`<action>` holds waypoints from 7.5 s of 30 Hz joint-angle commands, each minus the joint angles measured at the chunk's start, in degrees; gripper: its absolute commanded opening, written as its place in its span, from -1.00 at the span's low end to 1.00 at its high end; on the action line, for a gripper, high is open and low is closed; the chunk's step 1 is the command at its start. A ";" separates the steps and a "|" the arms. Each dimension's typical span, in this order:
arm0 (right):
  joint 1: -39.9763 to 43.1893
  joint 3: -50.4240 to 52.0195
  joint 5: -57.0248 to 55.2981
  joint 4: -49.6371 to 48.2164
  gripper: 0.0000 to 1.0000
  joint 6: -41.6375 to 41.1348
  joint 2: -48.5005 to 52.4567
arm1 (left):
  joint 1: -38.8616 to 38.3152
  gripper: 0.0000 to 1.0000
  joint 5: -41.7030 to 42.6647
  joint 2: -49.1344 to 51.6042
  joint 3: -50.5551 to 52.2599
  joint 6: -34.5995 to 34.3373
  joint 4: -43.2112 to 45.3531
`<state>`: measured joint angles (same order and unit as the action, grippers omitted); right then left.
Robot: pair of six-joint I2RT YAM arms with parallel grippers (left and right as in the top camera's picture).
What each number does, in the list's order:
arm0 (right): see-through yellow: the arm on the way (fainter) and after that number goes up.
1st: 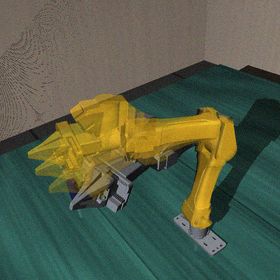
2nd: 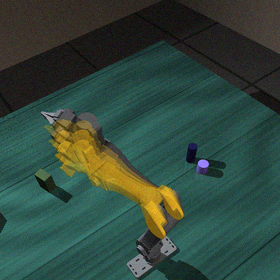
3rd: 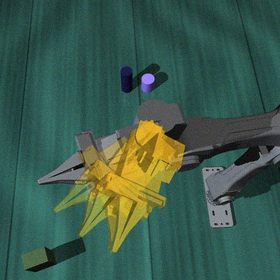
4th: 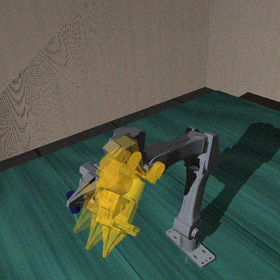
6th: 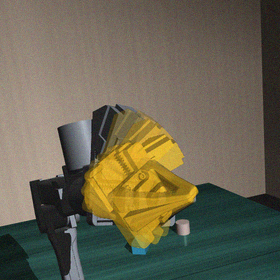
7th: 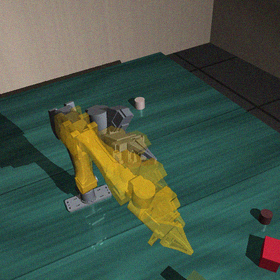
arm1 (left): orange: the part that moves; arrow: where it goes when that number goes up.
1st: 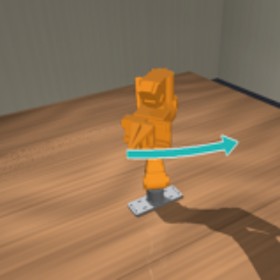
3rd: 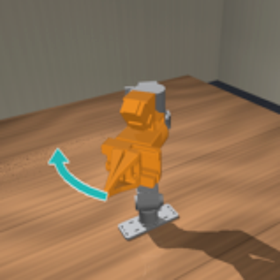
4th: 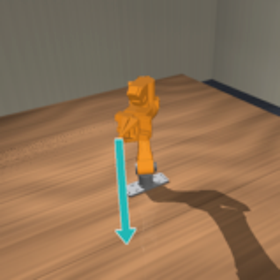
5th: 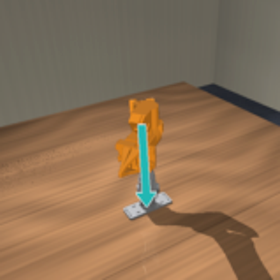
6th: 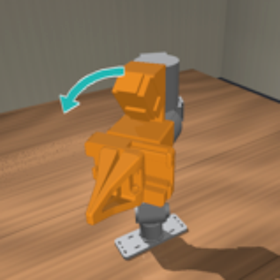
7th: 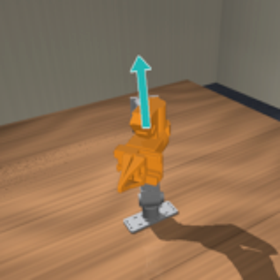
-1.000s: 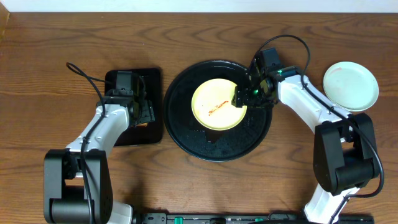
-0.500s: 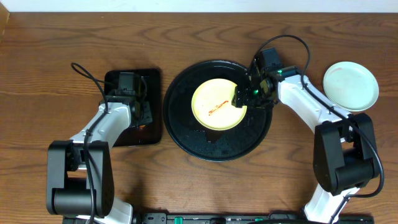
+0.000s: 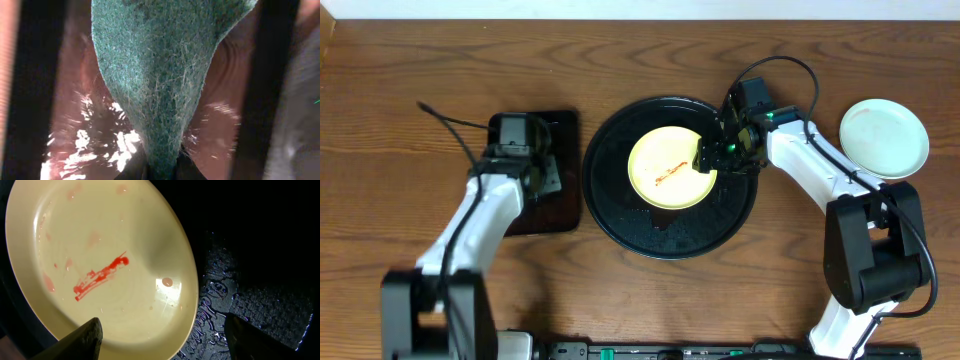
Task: Clean dirty plates on tray and stack at the side
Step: 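Pick up the sponge from the black tray with the left gripper, then bring the sponge over onto the yellow plate with the left gripper, then scrub the yellow plate with the sponge while right gripper holds it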
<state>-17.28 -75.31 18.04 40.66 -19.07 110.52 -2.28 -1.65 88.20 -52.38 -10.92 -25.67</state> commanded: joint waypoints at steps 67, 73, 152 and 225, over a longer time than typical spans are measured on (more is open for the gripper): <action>-0.94 -0.74 -9.29 -2.21 0.09 3.32 0.55 | 0.22 -0.86 -0.44 -6.25 0.17 -0.83 -1.27; -0.94 -0.74 -9.25 -7.08 -0.01 6.99 1.88 | 0.22 -0.86 -0.44 -6.25 0.17 -0.83 -1.27; -11.13 -0.76 -5.73 -11.10 -0.97 -18.53 6.75 | -25.81 -0.85 8.55 20.35 0.20 -28.39 32.44; -11.13 -0.76 -5.75 -11.10 -0.98 -17.49 6.75 | -25.44 -0.86 12.72 13.40 -2.64 6.64 7.43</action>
<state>-27.99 -75.50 13.45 29.54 -37.01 116.55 -27.77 9.10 100.95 -55.44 -7.29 -17.78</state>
